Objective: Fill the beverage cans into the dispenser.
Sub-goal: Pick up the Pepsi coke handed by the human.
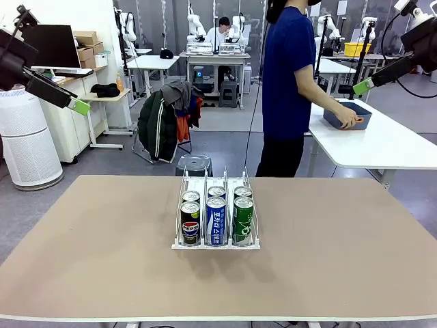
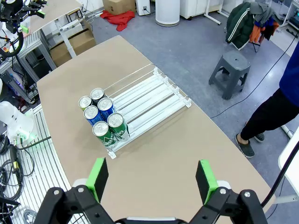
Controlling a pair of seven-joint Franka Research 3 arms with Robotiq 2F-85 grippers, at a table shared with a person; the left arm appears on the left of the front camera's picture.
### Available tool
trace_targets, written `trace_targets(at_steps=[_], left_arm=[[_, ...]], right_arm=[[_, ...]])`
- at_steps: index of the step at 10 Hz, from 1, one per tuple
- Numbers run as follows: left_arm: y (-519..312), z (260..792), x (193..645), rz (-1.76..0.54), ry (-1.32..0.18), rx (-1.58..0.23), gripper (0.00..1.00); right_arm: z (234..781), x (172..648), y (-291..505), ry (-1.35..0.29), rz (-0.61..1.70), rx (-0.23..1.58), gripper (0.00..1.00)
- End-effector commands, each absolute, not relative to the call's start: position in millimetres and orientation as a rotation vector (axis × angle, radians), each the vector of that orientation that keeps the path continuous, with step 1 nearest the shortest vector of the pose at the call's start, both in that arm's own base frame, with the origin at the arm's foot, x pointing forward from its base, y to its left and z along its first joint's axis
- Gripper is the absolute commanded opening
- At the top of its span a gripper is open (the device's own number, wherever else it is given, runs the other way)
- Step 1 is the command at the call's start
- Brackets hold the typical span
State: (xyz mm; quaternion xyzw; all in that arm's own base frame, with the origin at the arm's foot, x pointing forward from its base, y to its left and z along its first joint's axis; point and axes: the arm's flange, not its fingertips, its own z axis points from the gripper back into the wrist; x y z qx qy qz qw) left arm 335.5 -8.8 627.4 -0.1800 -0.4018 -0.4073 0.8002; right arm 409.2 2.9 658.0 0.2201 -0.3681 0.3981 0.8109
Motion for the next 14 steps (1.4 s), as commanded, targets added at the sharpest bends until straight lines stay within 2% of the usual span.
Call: trace_targets(at_steps=[1,14], left_arm=[[-7.7,626.8,334.0,-0.868,-0.863,-0.392,1.00],[-7.7,626.8,334.0,-0.868,-0.863,-0.392,1.00]], right_arm=[[655.7,412.2,2.6,-0.794,0.874,0.495,1.00],[655.7,412.2,2.6,-0.794,0.874,0.495,1.00]])
